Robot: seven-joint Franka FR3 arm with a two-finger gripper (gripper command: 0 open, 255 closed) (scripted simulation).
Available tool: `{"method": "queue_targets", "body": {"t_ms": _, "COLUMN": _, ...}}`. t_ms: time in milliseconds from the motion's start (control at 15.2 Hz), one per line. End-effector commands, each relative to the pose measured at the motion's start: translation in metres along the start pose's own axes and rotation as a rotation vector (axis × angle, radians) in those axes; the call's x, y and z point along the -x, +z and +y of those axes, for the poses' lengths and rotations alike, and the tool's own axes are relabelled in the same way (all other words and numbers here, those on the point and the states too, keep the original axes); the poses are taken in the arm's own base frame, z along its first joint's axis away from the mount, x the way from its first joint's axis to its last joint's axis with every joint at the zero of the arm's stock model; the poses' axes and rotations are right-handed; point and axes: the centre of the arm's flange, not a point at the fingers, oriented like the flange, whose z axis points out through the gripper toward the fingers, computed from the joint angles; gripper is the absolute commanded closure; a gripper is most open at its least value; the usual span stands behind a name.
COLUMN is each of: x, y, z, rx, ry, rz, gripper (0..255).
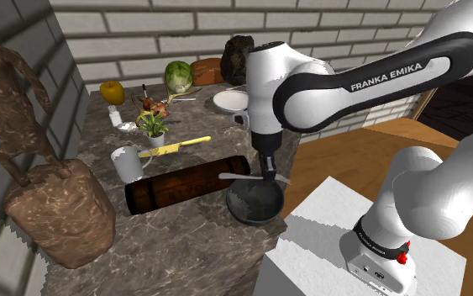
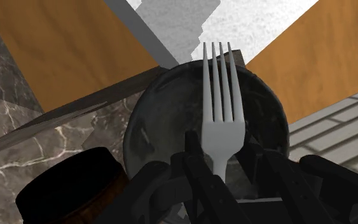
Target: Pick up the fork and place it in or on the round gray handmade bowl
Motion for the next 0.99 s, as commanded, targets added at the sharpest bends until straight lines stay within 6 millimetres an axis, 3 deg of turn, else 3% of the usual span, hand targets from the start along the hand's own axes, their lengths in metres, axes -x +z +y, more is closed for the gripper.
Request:
{"method": "queue_targets", "body": {"t_ms": 0, "x": 0.000, "y": 0.009, "z": 0.000, "rx": 0.000, "ry": 0.000, "rz": 0.001, "gripper": 255}}
{"method": "queue_targets", "body": {"t_ms": 330, "x": -0.003, "y": 0.035, "z": 0.002, "rx": 0.000, "ry": 0.000, "rz": 0.001, "gripper": 255}}
{"method": "queue_targets", "body": {"t_ms": 858, "x": -0.003, "y": 0.035, "z": 0.002, "rx": 0.000, "ry": 0.000, "rz": 0.001, "gripper": 255}}
{"method": "queue_targets", "body": {"t_ms": 924, "x": -0.002, "y": 0.035, "z": 0.002, "rx": 0.000, "ry": 0.000, "rz": 0.001, "gripper": 0}}
